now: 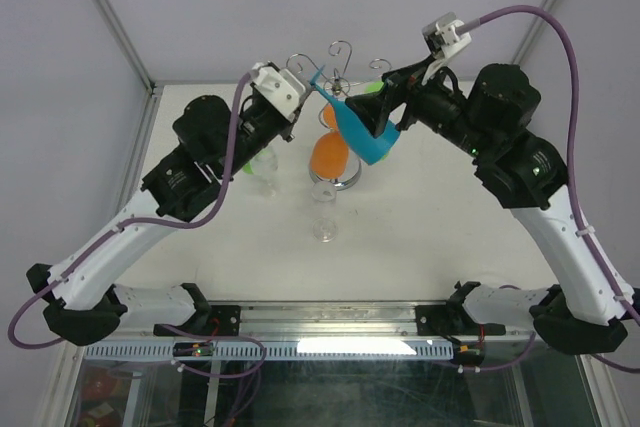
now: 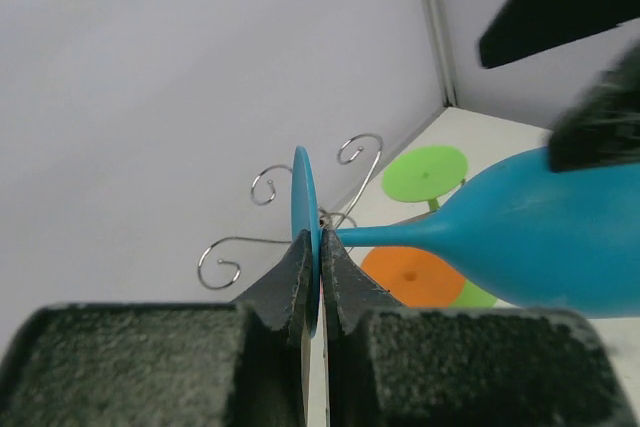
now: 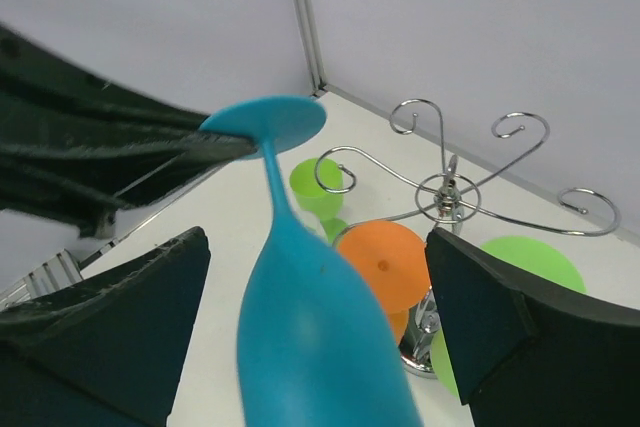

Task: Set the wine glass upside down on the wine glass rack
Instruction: Turn the wine glass upside down at the wine rack.

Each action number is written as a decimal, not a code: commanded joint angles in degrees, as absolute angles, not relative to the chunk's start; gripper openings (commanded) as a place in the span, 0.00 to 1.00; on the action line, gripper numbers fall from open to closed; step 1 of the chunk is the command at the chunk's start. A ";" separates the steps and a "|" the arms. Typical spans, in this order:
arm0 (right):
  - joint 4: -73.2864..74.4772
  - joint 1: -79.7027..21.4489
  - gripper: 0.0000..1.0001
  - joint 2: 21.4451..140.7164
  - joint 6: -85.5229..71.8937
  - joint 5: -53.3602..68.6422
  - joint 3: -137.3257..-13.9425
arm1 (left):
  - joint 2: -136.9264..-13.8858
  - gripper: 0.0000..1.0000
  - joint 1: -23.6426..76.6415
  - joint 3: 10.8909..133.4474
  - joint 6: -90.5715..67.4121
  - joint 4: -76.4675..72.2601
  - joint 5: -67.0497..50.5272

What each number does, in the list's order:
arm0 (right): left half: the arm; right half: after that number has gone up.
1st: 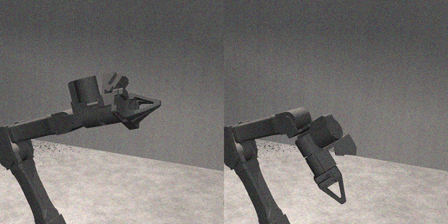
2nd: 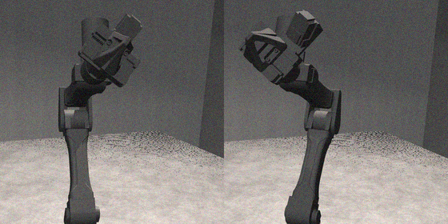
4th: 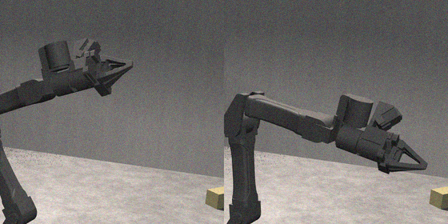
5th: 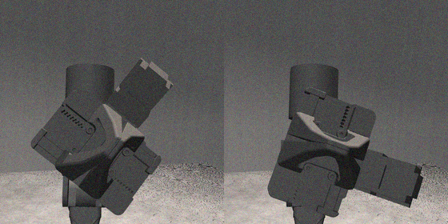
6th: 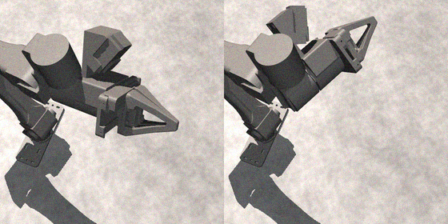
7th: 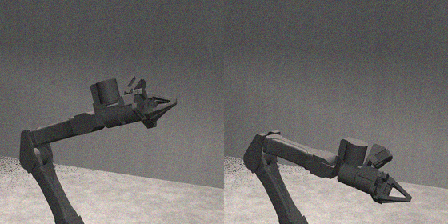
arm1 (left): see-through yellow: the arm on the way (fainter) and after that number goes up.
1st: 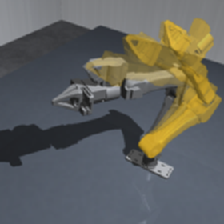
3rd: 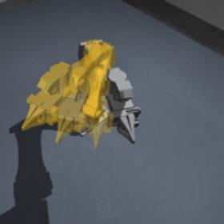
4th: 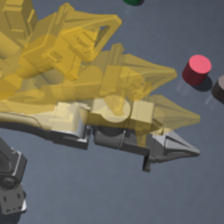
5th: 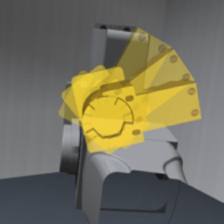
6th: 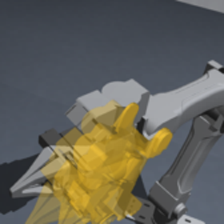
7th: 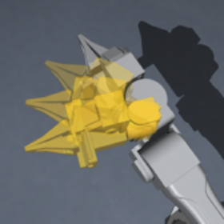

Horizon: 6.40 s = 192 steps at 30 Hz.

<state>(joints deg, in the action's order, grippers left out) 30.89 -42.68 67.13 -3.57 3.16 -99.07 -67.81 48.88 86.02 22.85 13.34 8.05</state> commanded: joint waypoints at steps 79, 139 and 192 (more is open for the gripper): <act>32.74 -29.74 0.00 69.29 -2.07 34.99 -96.61 | -67.85 0.50 63.63 87.92 37.93 10.33 18.94; 15.25 -29.71 0.00 59.86 1.84 15.85 -81.21 | -60.81 0.99 10.99 67.87 -6.04 5.62 -2.30; -24.55 5.35 0.00 76.05 -14.94 25.75 -77.24 | -58.71 0.98 11.00 61.56 -2.96 3.83 -1.77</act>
